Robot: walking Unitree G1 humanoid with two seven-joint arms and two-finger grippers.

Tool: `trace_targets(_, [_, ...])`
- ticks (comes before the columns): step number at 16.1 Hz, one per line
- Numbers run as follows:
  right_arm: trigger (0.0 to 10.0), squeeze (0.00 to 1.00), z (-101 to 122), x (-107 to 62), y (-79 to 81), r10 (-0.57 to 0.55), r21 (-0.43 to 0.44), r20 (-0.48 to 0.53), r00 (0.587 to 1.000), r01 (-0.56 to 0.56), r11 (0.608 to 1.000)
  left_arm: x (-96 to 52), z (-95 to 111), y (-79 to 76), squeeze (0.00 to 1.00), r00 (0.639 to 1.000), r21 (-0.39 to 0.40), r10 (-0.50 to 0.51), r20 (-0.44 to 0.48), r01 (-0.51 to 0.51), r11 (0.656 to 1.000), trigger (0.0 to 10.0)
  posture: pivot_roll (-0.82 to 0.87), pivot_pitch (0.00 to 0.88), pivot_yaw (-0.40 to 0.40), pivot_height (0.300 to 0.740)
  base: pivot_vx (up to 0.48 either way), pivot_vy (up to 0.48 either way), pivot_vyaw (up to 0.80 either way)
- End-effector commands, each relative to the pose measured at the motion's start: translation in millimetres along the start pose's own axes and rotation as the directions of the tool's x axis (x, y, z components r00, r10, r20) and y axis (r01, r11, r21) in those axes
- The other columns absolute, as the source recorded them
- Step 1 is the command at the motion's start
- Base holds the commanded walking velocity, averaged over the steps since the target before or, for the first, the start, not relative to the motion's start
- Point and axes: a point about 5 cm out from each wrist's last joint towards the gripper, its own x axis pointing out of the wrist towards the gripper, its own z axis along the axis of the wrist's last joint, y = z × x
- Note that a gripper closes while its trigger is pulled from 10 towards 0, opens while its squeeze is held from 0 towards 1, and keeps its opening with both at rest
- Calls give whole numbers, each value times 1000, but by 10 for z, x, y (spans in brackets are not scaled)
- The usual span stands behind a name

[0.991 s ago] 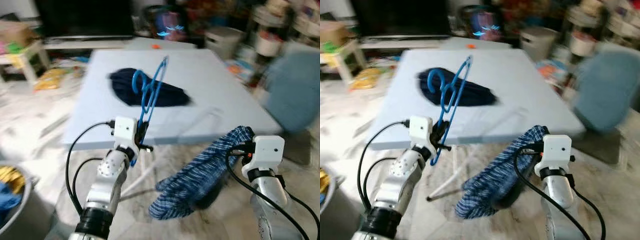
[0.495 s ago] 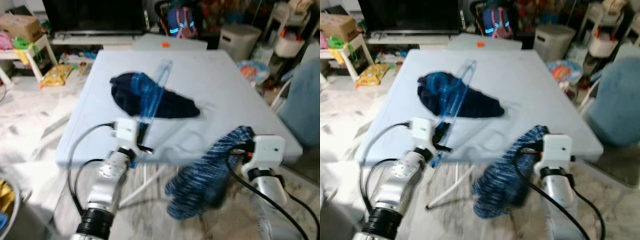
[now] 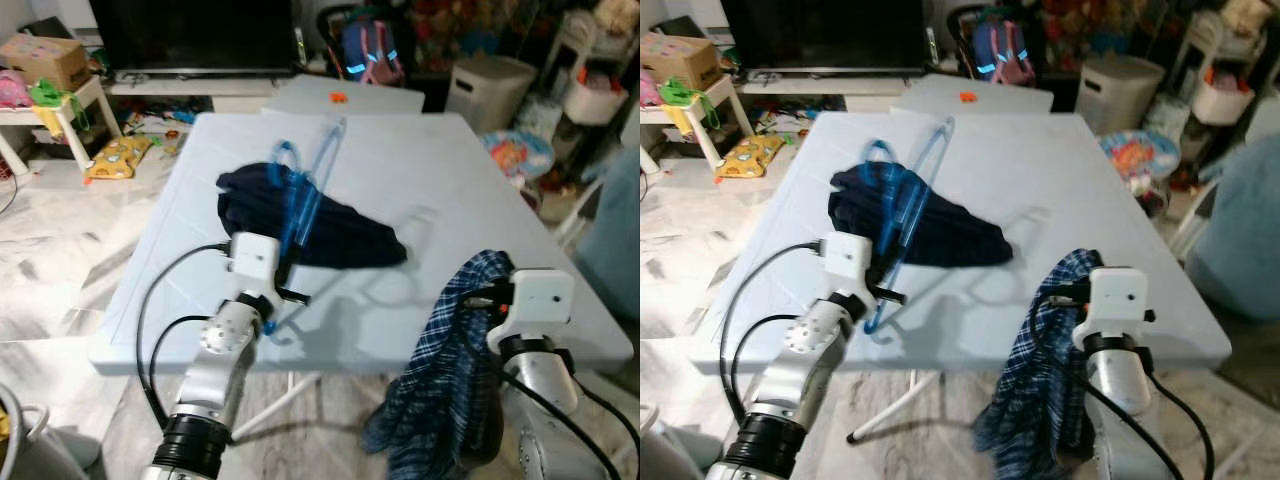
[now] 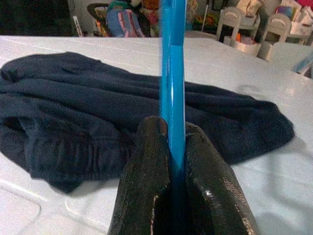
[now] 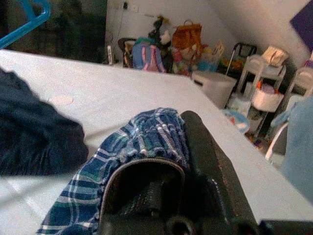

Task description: Hang hanger

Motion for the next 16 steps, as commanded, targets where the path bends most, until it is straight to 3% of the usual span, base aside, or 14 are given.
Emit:
trace_targets(1, [10000, 0, 35, 11, 62, 19, 20, 12, 1000, -20, 1000, -15, -17, 89, 0, 999, 20, 32, -19, -31, 999, 10000, 50, 0, -43, 740, 0, 0, 0])
trace_targets(5, [10000, 0, 35, 23, 104, 54, 47, 2, 999, -54, 997, -21, -25, 87, 0, 999, 18, 44, -20, -44, 999, 10000, 52, 0, -53, 740, 0, 0, 0])
trace_targets(10, [10000, 0, 142, 201, 143, 125, 61, 33, 992, -127, 990, -1, 31, 96, 0, 999, 63, 52, 16, -53, 997, 10000, 62, 0, -63, 740, 0, 0, 0])
trace_targets(11, [10000, 0, 253, 389, 212, 157, 47, 69, 985, -161, 986, 20, 62, 78, 0, 998, 67, 47, 28, -49, 997, 10000, 65, 0, -67, 740, 0, 0, 0])
trace_targets(13, [10000, 0, 394, 609, 261, 179, 35, 109, 978, -184, 982, 22, 56, 72, 0, 998, 64, 50, 25, -52, 997, 10000, 71, 0, -73, 740, 0, 0, 0])
trace_targets(14, [10000, 0, 593, 906, 306, 212, 21, 154, 965, -218, 976, 16, 43, 61, 0, 998, 62, 52, 22, -53, 997, 10000, 79, 0, -80, 740, 0, 0, 0])
trace_targets(16, [10000, 0, 827, 1238, 305, 219, 51, 184, 958, -232, 971, 8, 33, 56, 0, 998, 63, 55, 24, -57, 996, 10000, 99, 0, -93, 740, 0, 0, 0])
